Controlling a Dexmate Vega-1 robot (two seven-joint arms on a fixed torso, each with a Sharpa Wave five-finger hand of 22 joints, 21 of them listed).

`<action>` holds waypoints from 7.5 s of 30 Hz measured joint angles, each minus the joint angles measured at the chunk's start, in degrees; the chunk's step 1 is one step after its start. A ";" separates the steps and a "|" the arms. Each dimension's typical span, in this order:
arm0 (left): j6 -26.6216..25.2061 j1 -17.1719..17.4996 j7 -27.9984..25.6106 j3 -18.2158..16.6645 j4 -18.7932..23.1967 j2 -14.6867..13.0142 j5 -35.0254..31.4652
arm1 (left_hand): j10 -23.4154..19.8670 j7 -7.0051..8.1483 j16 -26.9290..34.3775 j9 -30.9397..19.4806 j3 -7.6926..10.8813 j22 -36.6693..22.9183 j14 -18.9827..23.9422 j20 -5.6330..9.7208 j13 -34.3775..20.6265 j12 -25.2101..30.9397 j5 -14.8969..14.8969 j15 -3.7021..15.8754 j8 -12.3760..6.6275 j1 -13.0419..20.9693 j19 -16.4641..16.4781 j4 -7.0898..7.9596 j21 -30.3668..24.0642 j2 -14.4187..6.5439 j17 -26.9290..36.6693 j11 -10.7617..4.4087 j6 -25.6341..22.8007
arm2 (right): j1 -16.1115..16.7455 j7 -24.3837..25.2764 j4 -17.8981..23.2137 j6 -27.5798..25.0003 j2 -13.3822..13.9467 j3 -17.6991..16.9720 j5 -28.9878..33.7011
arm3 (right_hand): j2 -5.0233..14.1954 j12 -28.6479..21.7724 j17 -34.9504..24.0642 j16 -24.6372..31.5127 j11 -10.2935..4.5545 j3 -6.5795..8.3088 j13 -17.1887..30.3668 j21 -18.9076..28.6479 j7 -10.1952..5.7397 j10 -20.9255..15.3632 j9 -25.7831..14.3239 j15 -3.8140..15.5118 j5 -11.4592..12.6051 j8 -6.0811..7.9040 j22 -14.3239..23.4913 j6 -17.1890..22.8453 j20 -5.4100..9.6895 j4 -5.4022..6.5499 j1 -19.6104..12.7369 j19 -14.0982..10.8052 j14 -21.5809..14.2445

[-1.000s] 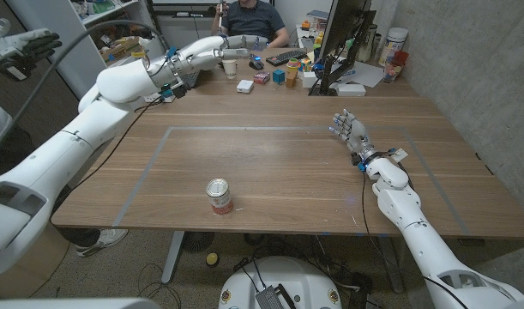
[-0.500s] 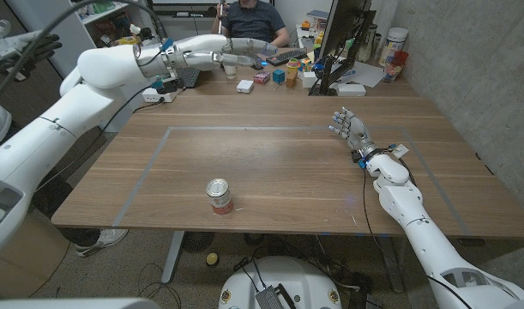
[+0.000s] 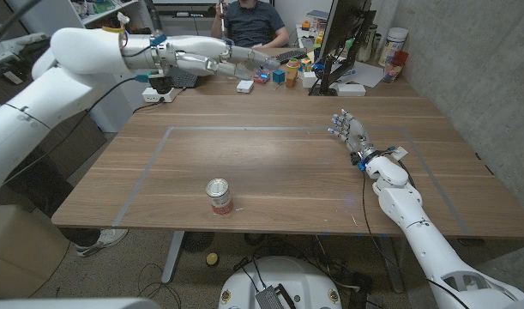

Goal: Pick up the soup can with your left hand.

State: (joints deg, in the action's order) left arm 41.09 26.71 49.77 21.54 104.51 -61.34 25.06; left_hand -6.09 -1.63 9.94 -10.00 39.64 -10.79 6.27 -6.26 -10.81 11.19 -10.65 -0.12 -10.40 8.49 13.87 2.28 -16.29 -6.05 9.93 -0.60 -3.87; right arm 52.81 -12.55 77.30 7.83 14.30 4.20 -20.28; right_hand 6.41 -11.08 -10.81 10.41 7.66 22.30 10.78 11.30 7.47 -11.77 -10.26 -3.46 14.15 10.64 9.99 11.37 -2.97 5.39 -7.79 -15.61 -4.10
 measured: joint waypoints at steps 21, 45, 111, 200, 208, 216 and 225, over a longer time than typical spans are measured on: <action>-2.68 2.64 1.15 -5.29 7.38 -7.06 -3.95 | -0.22 0.00 0.00 0.00 0.47 0.00 0.01 0.00 0.00 0.00 0.00 0.00 0.00 1.36 0.00 -1.61 0.21 -0.14 -0.07 -0.22 -0.01 | 2.28 0.30 1.71 1.21 -0.48 -0.22 -0.74 | -0.37 0.00 0.01 0.27 0.00 -0.41 0.00 0.00 0.00 0.00 0.00 0.00 0.00 0.00 0.00 0.00 0.00 0.41 1.14 0.00 0.00; -7.58 -1.94 7.43 -3.19 10.33 -8.18 -8.62 | -3.21 1.66 0.68 0.00 0.09 0.13 2.36 -1.33 0.01 0.95 0.00 0.79 -1.07 7.95 3.43 -8.64 0.21 0.85 -0.06 -0.75 -4.15 | 1.22 -0.46 1.30 1.01 0.01 -0.74 -1.34 | -0.87 0.00 0.02 0.23 0.00 -0.88 0.00 0.00 0.00 0.00 0.01 0.00 0.00 0.00 0.00 -0.01 0.00 0.87 1.64 0.00 0.00; -12.25 -6.82 20.29 7.70 17.71 -4.51 -25.41 | 5.28 13.81 0.42 -0.27 -7.55 -0.02 -3.56 -6.04 -0.27 0.06 -0.49 -1.52 -1.07 37.17 11.40 -11.93 1.45 11.84 0.62 0.10 -5.67 | 2.85 -1.56 2.29 5.28 1.63 -2.89 -2.25 | -2.10 0.00 0.15 0.22 0.02 -1.75 0.00 0.00 0.00 -0.63 0.12 -0.53 0.61 0.00 0.00 -0.01 -0.21 1.42 2.87 0.21 -0.53; -21.00 22.50 -1.49 -2.67 25.98 -16.98 -53.53 | 9.69 14.04 0.90 -0.25 -12.81 -0.27 -6.15 -6.13 -0.51 0.28 -0.49 -0.32 -0.17 43.33 12.12 -10.76 2.12 8.87 0.60 -0.90 -2.34 | 5.28 -0.17 8.73 5.04 5.22 -1.81 -1.28 | -2.55 0.00 0.14 0.22 0.51 -2.55 0.00 0.00 0.31 -1.56 0.11 -1.05 1.33 0.00 -0.01 0.31 -0.72 1.07 3.32 -0.30 -1.05; -21.58 24.48 -3.04 -2.67 26.14 -17.14 -55.42 | 10.39 14.04 0.90 -0.24 -13.03 -0.26 -6.45 -6.13 -0.51 0.28 -0.49 -0.03 -0.17 43.73 12.11 -10.98 2.12 8.75 0.60 -0.97 -1.51 | 5.55 -0.23 9.12 5.03 5.56 -1.62 -1.08 | -2.55 -0.45 0.13 0.22 0.73 -2.69 -0.01 0.00 0.31 -1.96 0.11 -1.04 1.56 0.00 -0.01 0.93 -0.72 0.93 3.32 -0.30 -1.04; -21.73 25.48 -4.00 -2.19 25.69 -16.80 -56.30 | 10.69 13.92 0.89 -0.24 -13.51 -0.26 -6.74 -6.12 -0.51 0.28 -0.49 0.26 -0.17 44.07 12.18 -10.97 2.12 8.41 0.60 -0.66 -1.02 | 5.77 -0.25 9.57 4.87 5.83 -1.47 -0.98 | -2.85 -0.45 0.13 0.22 0.74 -2.86 -0.01 0.00 0.31 -1.96 0.11 -1.25 1.56 0.00 0.00 0.92 -0.92 1.11 3.62 -0.50 -1.25; -22.41 27.01 -5.15 -1.93 25.58 -16.84 -57.46 | 15.25 14.09 1.10 -0.55 -14.92 -0.26 -8.03 -5.93 -0.80 -0.35 -0.49 1.39 -0.17 45.48 14.45 -10.55 1.92 6.99 0.99 -0.89 -0.38 | 5.93 -0.25 10.12 4.58 5.98 -1.33 -0.95 | -2.85 -0.45 0.13 0.22 0.73 -2.86 -0.01 0.00 0.52 -1.96 0.11 -1.25 1.56 0.00 0.00 1.13 -0.93 1.11 3.62 -0.51 -1.25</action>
State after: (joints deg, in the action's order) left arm 18.68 53.72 44.62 19.61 130.09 -78.18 -32.40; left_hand 9.16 12.47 11.04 -10.55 24.72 -11.05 -1.76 -12.20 -11.61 10.84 -11.13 1.27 -10.58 53.97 28.32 -8.27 -14.37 0.94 10.91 -1.50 -4.25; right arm 58.73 -12.80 87.42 12.42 20.27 2.87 -21.23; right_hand 3.56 -11.53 -10.68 10.63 8.40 19.44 10.77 11.30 7.99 -13.73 -10.15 -4.70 15.71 10.64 9.98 12.50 -3.90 6.51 -4.17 -16.11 -5.35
